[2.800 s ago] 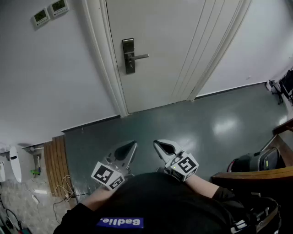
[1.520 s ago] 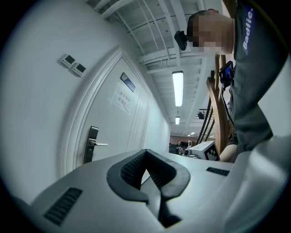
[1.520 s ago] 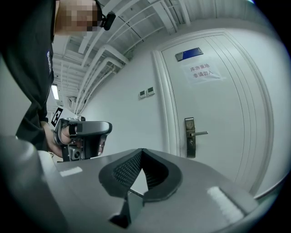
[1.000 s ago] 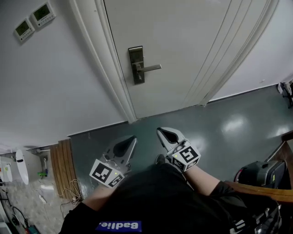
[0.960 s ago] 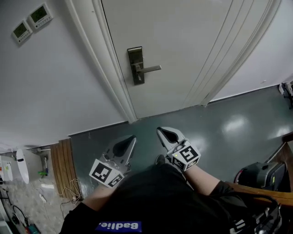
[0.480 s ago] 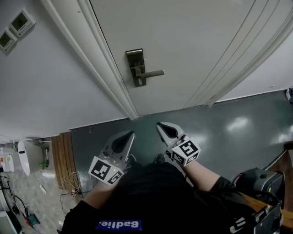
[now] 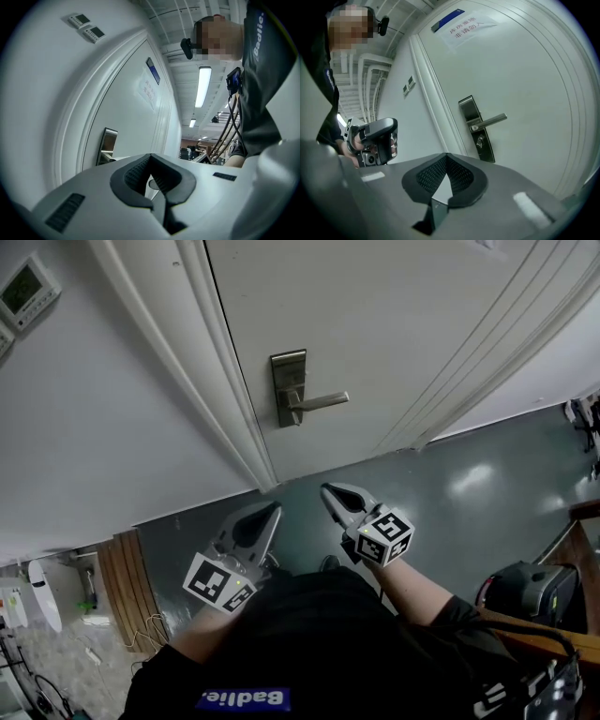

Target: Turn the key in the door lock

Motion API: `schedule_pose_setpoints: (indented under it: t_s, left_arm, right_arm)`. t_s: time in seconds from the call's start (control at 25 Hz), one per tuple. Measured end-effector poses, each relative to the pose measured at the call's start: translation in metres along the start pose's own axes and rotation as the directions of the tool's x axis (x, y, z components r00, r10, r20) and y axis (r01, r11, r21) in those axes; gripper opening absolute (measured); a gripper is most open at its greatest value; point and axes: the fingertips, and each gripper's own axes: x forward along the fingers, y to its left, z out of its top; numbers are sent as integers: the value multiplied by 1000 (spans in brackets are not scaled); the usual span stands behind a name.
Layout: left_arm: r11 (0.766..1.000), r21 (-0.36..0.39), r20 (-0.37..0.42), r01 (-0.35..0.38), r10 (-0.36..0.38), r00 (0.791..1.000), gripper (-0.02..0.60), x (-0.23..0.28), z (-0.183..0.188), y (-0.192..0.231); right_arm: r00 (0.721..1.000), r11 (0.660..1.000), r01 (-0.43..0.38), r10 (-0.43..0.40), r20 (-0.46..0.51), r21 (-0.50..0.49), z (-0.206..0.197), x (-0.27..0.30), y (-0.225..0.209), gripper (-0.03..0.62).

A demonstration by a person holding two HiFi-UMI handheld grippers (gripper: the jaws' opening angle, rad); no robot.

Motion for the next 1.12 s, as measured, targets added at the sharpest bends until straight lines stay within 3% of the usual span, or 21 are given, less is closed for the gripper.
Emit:
schedule_pose_setpoints:
  t_s: [0.16,0.28,0.6,0.76,0.88,1.04,1.12]
  left_arm:
    - [997,1,-2,81,-81,997,-6,-2,10,17]
    - [995,-9,-13,102,-102,995,-6,-1,10,28]
    - [998,-12,-45,58,-58,997,-6,27,5,43]
    - [1000,7,-64,30,-29,998,-6,42,3,42]
    - [1000,13,-78,-1,2,997,-7,49,2,43]
    - [1000,13,-112,-26,27,993,-6,53,-5,42]
    - [999,15,-126,-29,30,992,-6,53,-8,41]
  right_arm:
    - [999,1000,29,-29,15,8,8,22,2,-2]
    - [998,998,57,-58,20,21,9,32,-3,-2]
    - [1000,985,4,-9,30,171,-3,57,-50,4]
    - [998,948,-59,45,52,314,-12,71,-74,63]
    - [992,879,-109,69,103,464,-17,81,-90,71]
    - [973,699,-211,79,219,684,-21,97,-111,98]
    - [959,638,-256,73,274,726,-21,105,-121,113]
